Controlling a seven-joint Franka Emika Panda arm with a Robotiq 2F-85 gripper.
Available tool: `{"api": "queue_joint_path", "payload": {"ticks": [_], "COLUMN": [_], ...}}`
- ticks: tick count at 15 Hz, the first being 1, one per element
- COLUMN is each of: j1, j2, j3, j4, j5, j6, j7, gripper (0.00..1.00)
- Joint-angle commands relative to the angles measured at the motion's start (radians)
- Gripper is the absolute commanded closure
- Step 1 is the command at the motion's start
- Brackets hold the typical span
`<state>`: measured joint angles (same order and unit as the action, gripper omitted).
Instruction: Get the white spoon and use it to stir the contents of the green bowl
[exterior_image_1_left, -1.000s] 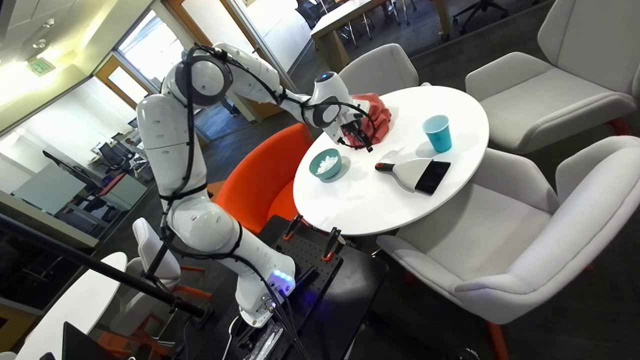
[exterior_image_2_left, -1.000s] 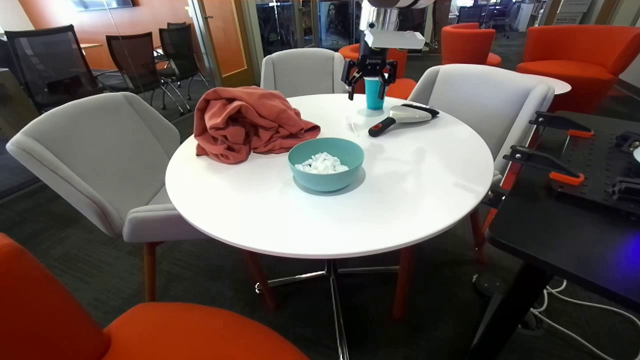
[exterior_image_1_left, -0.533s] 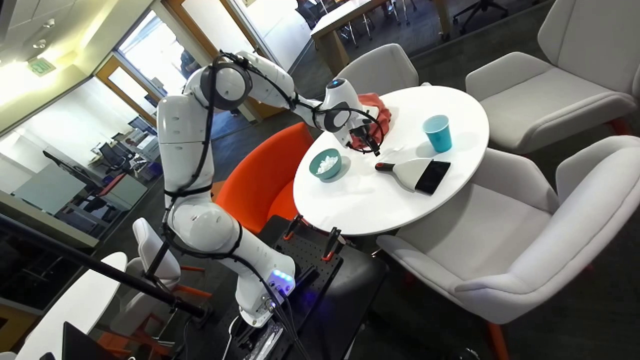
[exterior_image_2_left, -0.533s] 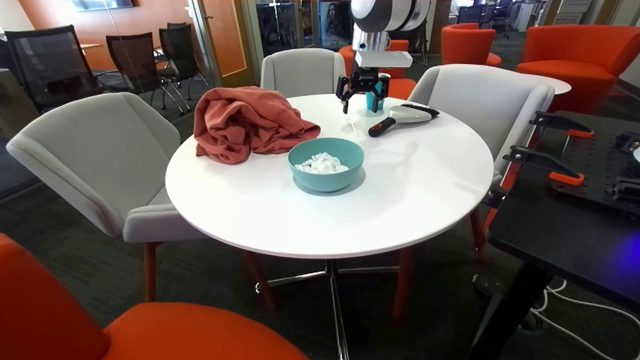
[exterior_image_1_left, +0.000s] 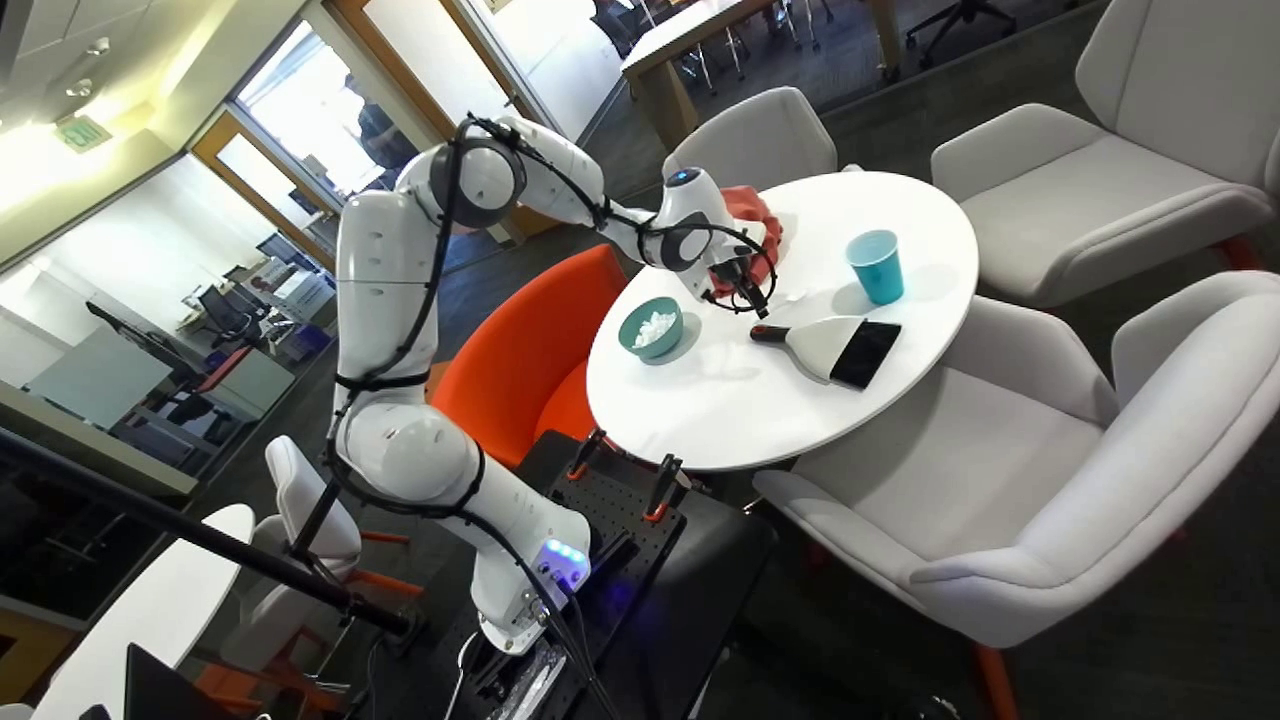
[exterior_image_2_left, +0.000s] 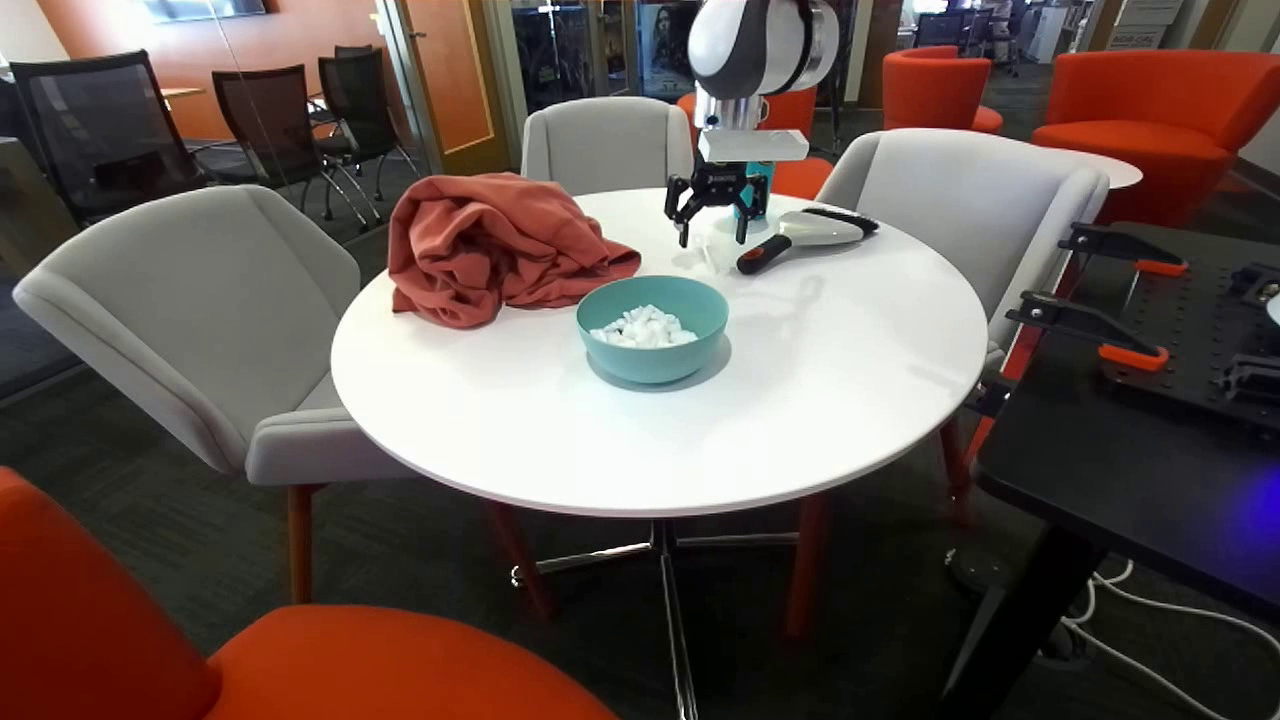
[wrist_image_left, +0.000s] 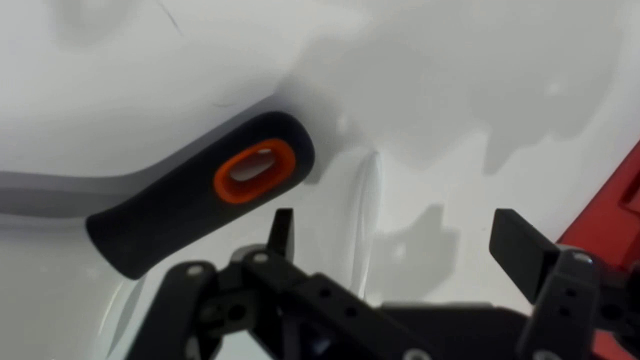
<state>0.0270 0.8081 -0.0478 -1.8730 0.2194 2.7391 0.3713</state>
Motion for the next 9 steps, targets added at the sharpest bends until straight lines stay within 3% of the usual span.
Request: {"api": "queue_joint_path", "payload": {"ticks": [1,2,3,4,8,9], "j1": [0.027,0.028,0.029,0.029,0.032,0.033], "j2": [0.055,0.065,0.073,0.081,0.102,0.106], "j3": [-0.025,-0.026,-0.025,-0.026,-0.027,-0.029], "j4": [0.056,0.065,0.071,0.078,0.098,0.100], "j5": [0.010,0.010,0.012,0.012,0.011,0.011], "j6": [0.012,0.014,0.017,0.019,0.025,0.026], "j7": [0.045,0.046,0.046,0.051,0.054,0.055], "gripper": [0.05,0.08,0.17,0.16,0.34,0.52]}}
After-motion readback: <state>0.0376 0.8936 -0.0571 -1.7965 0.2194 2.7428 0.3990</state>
